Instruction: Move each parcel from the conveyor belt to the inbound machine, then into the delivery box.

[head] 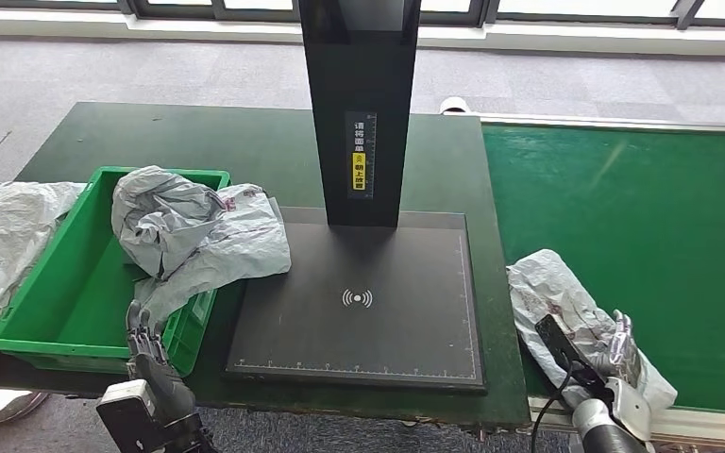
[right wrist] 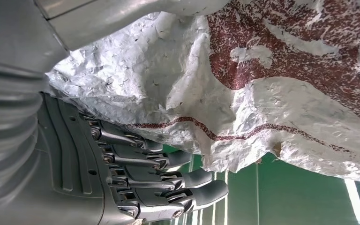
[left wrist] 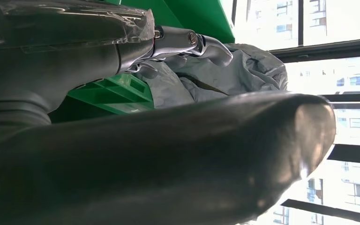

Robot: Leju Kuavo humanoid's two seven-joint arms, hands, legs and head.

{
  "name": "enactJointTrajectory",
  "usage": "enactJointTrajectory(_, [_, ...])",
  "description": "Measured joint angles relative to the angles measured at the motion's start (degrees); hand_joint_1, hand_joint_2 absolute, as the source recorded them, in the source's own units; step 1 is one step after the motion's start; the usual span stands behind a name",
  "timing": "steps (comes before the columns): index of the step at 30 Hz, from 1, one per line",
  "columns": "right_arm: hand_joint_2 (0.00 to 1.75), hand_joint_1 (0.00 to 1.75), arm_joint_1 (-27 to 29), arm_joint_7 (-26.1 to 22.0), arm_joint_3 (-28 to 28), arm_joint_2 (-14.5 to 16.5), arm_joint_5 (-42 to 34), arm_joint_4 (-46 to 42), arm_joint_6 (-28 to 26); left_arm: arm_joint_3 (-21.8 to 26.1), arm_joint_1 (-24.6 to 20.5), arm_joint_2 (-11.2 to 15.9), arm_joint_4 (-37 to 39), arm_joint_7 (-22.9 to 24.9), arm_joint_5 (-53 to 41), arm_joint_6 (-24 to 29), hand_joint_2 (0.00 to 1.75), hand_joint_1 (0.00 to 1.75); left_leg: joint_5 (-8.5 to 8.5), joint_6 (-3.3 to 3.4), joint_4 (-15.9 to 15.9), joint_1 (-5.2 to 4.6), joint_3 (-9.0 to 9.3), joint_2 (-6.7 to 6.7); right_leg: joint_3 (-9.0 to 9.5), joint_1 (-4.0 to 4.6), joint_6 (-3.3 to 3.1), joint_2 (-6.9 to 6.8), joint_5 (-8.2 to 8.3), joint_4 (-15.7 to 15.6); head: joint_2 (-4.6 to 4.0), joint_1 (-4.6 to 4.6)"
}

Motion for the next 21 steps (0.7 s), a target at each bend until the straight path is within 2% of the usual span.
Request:
enactJointTrajectory(1, [1.75,0.00,0.01,0.00,0.04,0.02,0.00,0.00,0.00,0.00,0.00,0.00,-0.02,0.00,0.00,0.00,0.00,0.00,0.00,0.00,0.00,0.00,0.00,0.00,0.00,0.00,0.00,0.00,0.00,0.00,0.00,0.00])
enactJointTrajectory(2, [1.75,0.24,0.01,-0.01,0.06,0.04,-0.01,0.00,0.00,0.00,0.01,0.00,-0.04,0.00,0.00,0.00,0.00,0.00,0.00,0.00,0.00,0.00,0.00,0.00,0.00,0.00,0.00,0.00,0.00,0.00,0.01,0.00])
enactJointTrajectory(5, [1.75,1.55,0.01,-0.53,0.09,0.13,-0.20,0.00,0.00,0.00,0.14,0.07,-0.12,0.00,0.00,0.08,0.00,0.00,0.00,0.00,0.00,0.00,-0.01,0.00,0.00,0.00,0.00,0.00,0.00,0.00,0.00,0.00])
enactJointTrajectory(6, [1.75,1.75,0.01,-1.04,0.10,0.17,-0.37,0.00,0.00,0.00,0.23,0.13,-0.18,0.00,0.00,0.23,0.00,0.00,0.00,0.00,0.00,0.00,-0.01,0.00,0.00,0.00,0.00,0.00,0.00,0.00,0.00,0.00])
enactJointTrajectory(11, [1.75,1.75,-0.19,-4.45,0.26,0.40,-2.14,0.00,-1.37,0.00,1.51,0.47,-0.95,0.00,-2.00,1.55,0.00,0.00,-0.01,0.00,-0.01,0.00,-0.04,0.01,-0.01,0.00,0.00,0.00,0.00,0.01,0.01,0.00])
enactJointTrajectory(14, [1.75,1.75,-0.72,-7.08,0.30,0.55,-4.22,-0.01,-3.04,0.03,2.79,0.16,-3.24,-0.03,-9.37,1.77,0.00,0.00,-0.01,0.00,0.00,0.00,-0.05,0.02,-0.02,0.00,0.00,0.01,0.00,0.01,0.01,0.00])
enactJointTrajectory(19, [1.75,1.75,-1.88,-17.33,0.31,1.20,-12.35,-0.52,-6.69,-0.65,5.96,-1.30,-10.67,-0.11,-24.15,1.84,0.00,0.00,-0.02,0.01,0.00,-0.01,-0.04,0.03,-0.02,-0.01,0.00,0.04,0.00,0.00,0.01,0.00])
enactJointTrajectory(21, [1.75,1.75,-2.26,-19.32,0.31,1.44,-13.96,-0.80,-7.16,-1.25,7.31,-1.69,-13.30,-0.12,-26.32,1.86,0.00,0.00,-0.02,0.01,0.00,-0.01,-0.04,0.02,-0.03,-0.01,0.01,0.03,0.00,0.00,0.01,0.00])
